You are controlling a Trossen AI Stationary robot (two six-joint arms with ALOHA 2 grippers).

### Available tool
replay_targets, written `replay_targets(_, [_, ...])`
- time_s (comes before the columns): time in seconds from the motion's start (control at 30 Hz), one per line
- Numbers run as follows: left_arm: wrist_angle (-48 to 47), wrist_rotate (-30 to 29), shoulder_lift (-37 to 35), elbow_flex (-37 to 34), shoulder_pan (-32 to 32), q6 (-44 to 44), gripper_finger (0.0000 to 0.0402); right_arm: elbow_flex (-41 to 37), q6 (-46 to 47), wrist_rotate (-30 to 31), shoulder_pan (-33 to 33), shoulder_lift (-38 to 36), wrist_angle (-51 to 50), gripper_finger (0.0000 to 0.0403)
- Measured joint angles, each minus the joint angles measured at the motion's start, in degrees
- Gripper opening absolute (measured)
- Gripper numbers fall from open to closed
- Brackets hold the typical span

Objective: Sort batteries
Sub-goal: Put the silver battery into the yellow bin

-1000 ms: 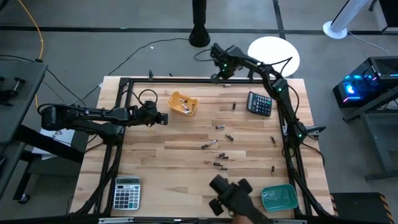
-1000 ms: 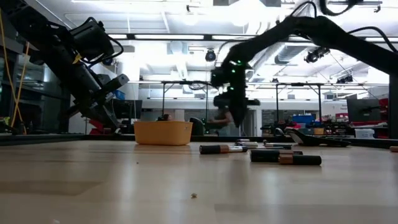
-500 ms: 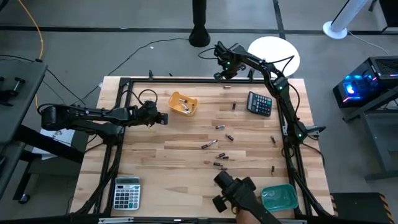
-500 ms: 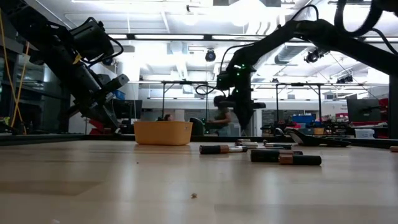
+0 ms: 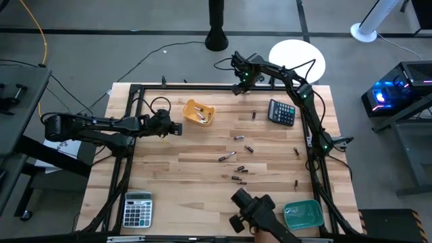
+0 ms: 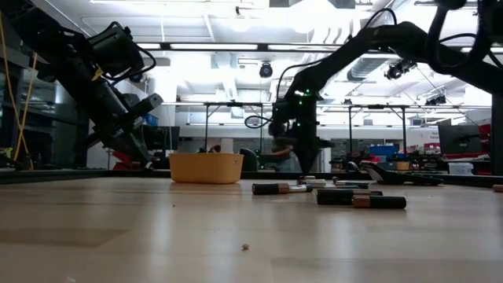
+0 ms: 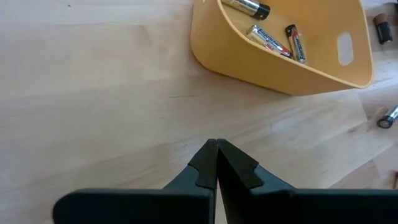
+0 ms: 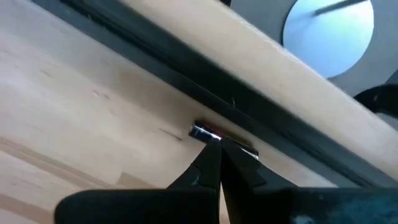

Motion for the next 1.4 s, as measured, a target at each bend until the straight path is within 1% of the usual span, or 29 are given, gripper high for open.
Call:
replay_targets(0.3, [-0.02, 0.14, 0.0, 0.0, -0.04, 0.0, 0.0, -1.24, 2.58, 2.01, -0.02, 0.57, 3.22, 0.0])
replay_targets(0.43, [-0.02, 0.22, 0.0, 0.0, -0.04, 0.02, 0.0, -1.33, 1.55, 2.14, 1.06, 0.57, 1.96, 0.0])
replay_targets(0.47, [-0.02, 0.22, 0.0, 0.0, -0.04, 0.06, 0.0, -1.33, 1.34, 1.91, 1.42, 0.57, 1.07, 0.0])
replay_targets(0.57, [0.0, 0.22, 0.0, 0.0, -0.04, 0.1, 0.0, -1.67, 0.59, -2.77, 2.9, 0.73, -2.72, 0.0])
replay_targets(0.67, [-0.04, 0.2, 0.0, 0.0, -0.04, 0.48, 0.0, -1.7, -0.68, -3.78, 4.61, -0.98, -3.32, 0.0])
replay_targets(0.8, [-0.02, 0.22, 0.0, 0.0, -0.04, 0.49, 0.0, -1.63, -1.9, -2.95, 5.56, -4.79, -2.53, 0.0])
replay_targets(0.87, [-0.03, 0.22, 0.0, 0.0, -0.04, 0.5, 0.0, -1.57, -4.01, -3.24, 5.31, -6.03, -2.74, 0.0])
replay_targets(0.97, [-0.04, 0.27, 0.0, 0.0, -0.05, 0.5, 0.0, -1.55, -9.76, -5.43, 5.09, -6.71, -5.18, 0.0])
replay_targets(1.1, [-0.02, 0.66, 0.0, 0.0, -0.36, 0.5, 0.0, -2.46, -15.31, -7.46, 6.63, -6.8, -7.07, 0.0])
replay_targets(1.2, [-0.08, 0.67, 0.0, 0.0, -0.83, 0.41, 0.0, -7.23, -18.6, -10.09, 8.15, -8.33, -4.7, 0.0])
replay_targets(1.27, [-0.12, 0.66, 0.0, 0.0, -1.23, 0.17, 0.0, -13.27, -19.24, -10.55, 9.4, -11.38, 0.14, 0.0])
replay_targets(1.4, [-0.16, 0.51, 0.0, 0.0, -1.66, 0.1, 0.0, -29.49, -17.12, -9.68, 11.02, -23.44, 11.68, 0.0])
